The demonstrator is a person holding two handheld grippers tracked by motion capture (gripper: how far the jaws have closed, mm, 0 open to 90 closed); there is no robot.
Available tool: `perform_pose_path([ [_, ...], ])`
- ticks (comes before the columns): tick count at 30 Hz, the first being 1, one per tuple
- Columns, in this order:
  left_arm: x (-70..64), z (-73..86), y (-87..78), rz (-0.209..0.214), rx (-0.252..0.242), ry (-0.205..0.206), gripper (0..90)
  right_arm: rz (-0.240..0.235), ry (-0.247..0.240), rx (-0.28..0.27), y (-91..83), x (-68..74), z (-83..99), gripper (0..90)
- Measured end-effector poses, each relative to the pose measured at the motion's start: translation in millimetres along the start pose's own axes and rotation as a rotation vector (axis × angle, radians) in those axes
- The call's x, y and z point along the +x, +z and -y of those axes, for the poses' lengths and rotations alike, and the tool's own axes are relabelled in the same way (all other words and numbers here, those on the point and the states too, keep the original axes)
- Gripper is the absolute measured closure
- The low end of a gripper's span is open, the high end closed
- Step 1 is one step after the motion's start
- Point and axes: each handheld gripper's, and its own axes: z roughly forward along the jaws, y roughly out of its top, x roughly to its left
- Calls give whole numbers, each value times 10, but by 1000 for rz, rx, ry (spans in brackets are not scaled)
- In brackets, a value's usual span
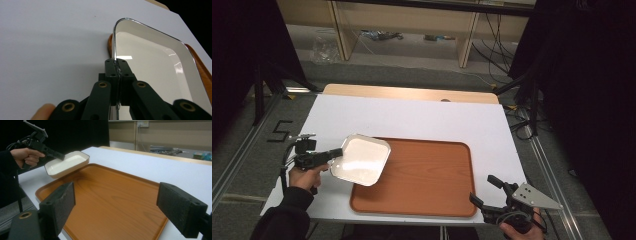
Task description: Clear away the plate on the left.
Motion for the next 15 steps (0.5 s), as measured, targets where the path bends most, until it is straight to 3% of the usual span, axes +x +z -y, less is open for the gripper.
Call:
perform_pose_path([
  [2,-59,5,30,6,5,18,882,-1,5,6,7,4,2,165],
  [4,-88,17,53,12,8,24,882,-14,40,17,3,28,-1,165],
  [7,-143,48,112,31,30,28,882,0,0,1,7,2,1,165],
  [10,-212,67,165,44,43,39,882,-2,11,8,-3,3,-6,165],
  [11,-228,71,176,52,46,39,882,-17,41,11,11,20,1,164],
  [12,-254,75,194,57,49,43,882,-18,40,9,12,19,2,165],
  [13,-289,81,219,65,54,46,882,-1,8,2,9,-2,-1,165],
  [15,-338,91,255,78,65,56,882,-2,14,11,6,-5,-2,165],
])
